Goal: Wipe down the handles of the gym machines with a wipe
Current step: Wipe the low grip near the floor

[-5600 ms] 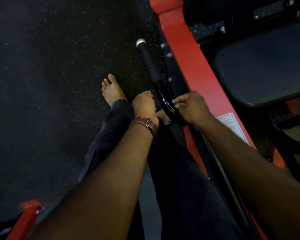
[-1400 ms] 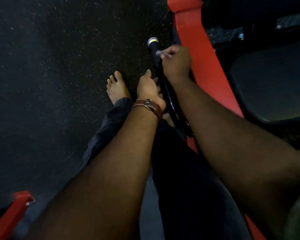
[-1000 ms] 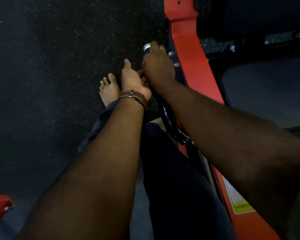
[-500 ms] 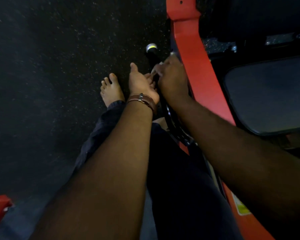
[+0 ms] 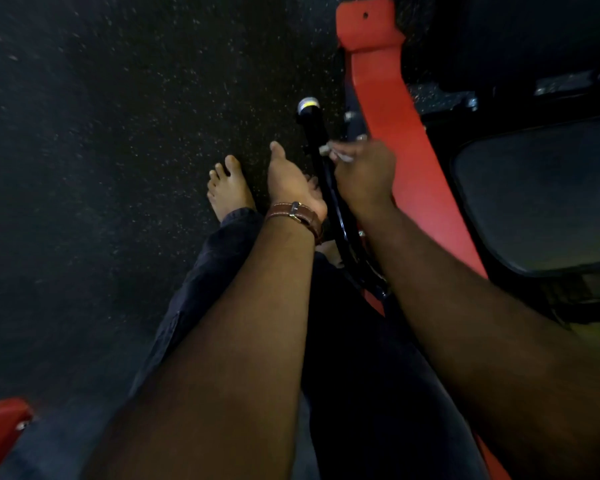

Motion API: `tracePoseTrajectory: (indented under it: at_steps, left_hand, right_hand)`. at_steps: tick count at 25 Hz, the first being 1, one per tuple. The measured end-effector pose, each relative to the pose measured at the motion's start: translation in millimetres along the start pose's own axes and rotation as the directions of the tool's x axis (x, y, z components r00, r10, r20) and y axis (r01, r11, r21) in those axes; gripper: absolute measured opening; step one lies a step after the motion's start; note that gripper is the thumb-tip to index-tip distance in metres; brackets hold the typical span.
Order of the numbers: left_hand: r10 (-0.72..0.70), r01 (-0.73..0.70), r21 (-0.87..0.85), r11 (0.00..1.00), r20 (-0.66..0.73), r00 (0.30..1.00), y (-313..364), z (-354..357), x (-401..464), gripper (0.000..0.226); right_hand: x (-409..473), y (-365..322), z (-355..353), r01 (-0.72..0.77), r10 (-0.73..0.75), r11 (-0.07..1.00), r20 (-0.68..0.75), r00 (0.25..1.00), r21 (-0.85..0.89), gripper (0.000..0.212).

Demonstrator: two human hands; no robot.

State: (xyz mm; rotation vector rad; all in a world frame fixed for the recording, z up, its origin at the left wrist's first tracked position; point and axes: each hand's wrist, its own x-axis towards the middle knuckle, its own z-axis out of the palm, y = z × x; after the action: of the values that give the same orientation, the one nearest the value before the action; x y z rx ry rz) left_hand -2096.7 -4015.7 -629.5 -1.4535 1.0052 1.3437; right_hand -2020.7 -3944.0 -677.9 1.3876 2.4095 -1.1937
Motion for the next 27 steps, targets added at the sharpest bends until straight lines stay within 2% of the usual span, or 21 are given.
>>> tracePoseTrajectory:
  at_steps: [2, 3, 5, 9, 10, 11, 12, 13, 14, 15, 16, 17, 18, 19, 20, 21, 22, 23, 24, 26, 27]
  left_hand:
    - [0.028, -0.026, 0.032, 0.999, -0.051, 0.998, -4, 0, 17, 0.073]
    - [0.026, -0.024, 0.03, 0.999, -0.059, 0.998, -1, 0, 17, 0.071]
    - [0.024, -0.021, 0.056, 0.998, -0.052, 0.998, -1, 0, 26, 0.072]
    - [0.057, -0.05, 0.122, 0.991, -0.056, 0.997, 4, -7, 25, 0.078]
    - [0.006, 0.0, 0.088, 0.996, -0.069, 0.998, -3, -11, 37, 0.08]
    - [0.08, -0.063, 0.162, 0.985, -0.094, 0.992, 5, -16, 43, 0.085]
    - [0.048, -0.033, 0.183, 0.983, -0.082, 0.996, 9, -26, 76, 0.088]
    - [0.155, -0.104, 0.326, 0.94, -0.135, 0.979, 12, -32, 105, 0.086]
    - [0.351, -0.191, 0.574, 0.796, -0.181, 0.919, 13, -50, 144, 0.07]
    - [0.612, -0.296, 0.77, 0.566, -0.152, 0.776, 13, -71, 174, 0.055]
    - [0.763, -0.318, 0.851, 0.418, -0.139, 0.631, 12, -92, 199, 0.049]
    - [0.805, -0.319, 0.893, 0.317, -0.075, 0.588, 12, -97, 207, 0.05]
    - [0.845, -0.326, 0.897, 0.299, -0.09, 0.527, 0, -104, 205, 0.055]
    - [0.832, -0.35, 0.897, 0.269, -0.034, 0.553, 4, -135, 282, 0.064]
    - [0.778, -0.372, 0.85, 0.372, -0.067, 0.624, 3, -130, 273, 0.073]
    - [0.777, -0.415, 0.864, 0.286, 0.044, 0.628, -2, -122, 258, 0.08]
    - [0.772, -0.423, 0.843, 0.334, 0.013, 0.635, 9, -143, 322, 0.083]
    - [0.751, -0.462, 0.809, 0.364, 0.039, 0.659, 10, -145, 342, 0.083]
    - [0.713, -0.422, 0.779, 0.464, -0.046, 0.699, 5, -129, 324, 0.079]
    - [0.592, -0.291, 0.637, 0.714, -0.328, 0.736, -12, -105, 229, 0.072]
    - [0.422, -0.261, 0.427, 0.866, -0.342, 0.84, -20, -79, 164, 0.062]
  right_hand:
    - [33, -11, 22, 0.249, -0.252, 0.957, -0.002, 0.968, -0.146, 0.024]
    - [53, -17, 35, 0.292, -0.285, 0.93, 0.066, 0.956, -0.221, 0.025]
    - [76, -24, 49, 0.178, -0.132, 0.941, 0.174, 0.976, -0.288, 0.026]
    - [44, 2, 32, 0.02, -0.022, 0.994, -0.017, 1.0, -0.111, 0.032]
    - [27, 9, 23, -0.077, 0.077, 0.997, 0.007, 0.997, 0.003, 0.028]
    - [11, 12, 13, -0.213, 0.198, 0.957, 0.091, 0.976, 0.195, 0.021]
    - [3, 14, 9, -0.37, 0.319, 0.845, 0.191, 0.928, 0.386, 0.018]
    - [4, 13, 9, -0.509, 0.407, 0.681, 0.306, 0.861, 0.527, 0.016]
    - [12, 11, 13, -0.632, 0.452, 0.502, 0.444, 0.773, 0.59, 0.016]
    - [26, 10, 20, -0.725, 0.454, 0.329, 0.571, 0.683, 0.605, 0.017]
    - [42, 7, 27, -0.774, 0.444, 0.163, 0.655, 0.612, 0.612, 0.018]
    - [58, 7, 36, -0.781, 0.437, 0.02, 0.697, 0.568, 0.624, 0.019]
    - [70, 6, 44, -0.77, 0.445, -0.078, 0.713, 0.541, 0.633, 0.022]
    - [73, 5, 49, -0.761, 0.443, -0.135, 0.726, 0.526, 0.634, 0.024]
    - [67, 6, 49, -0.767, 0.427, -0.178, 0.751, 0.504, 0.617, 0.024]
    - [53, 7, 43, -0.779, 0.4, -0.201, 0.775, 0.489, 0.595, 0.023]
    - [34, 10, 34, -0.81, 0.403, -0.147, 0.783, 0.475, 0.567, 0.022]
    - [11, 14, 21, -0.845, 0.435, -0.02, 0.766, 0.474, 0.534, 0.02]
    - [-11, 17, 8, -0.868, 0.473, 0.09, 0.746, 0.469, 0.488, 0.02]
    - [-33, 23, -7, -0.878, 0.515, 0.169, 0.72, 0.466, 0.447, 0.022]
    - [-28, 22, -7, -0.871, 0.533, 0.19, 0.698, 0.479, 0.452, 0.021]
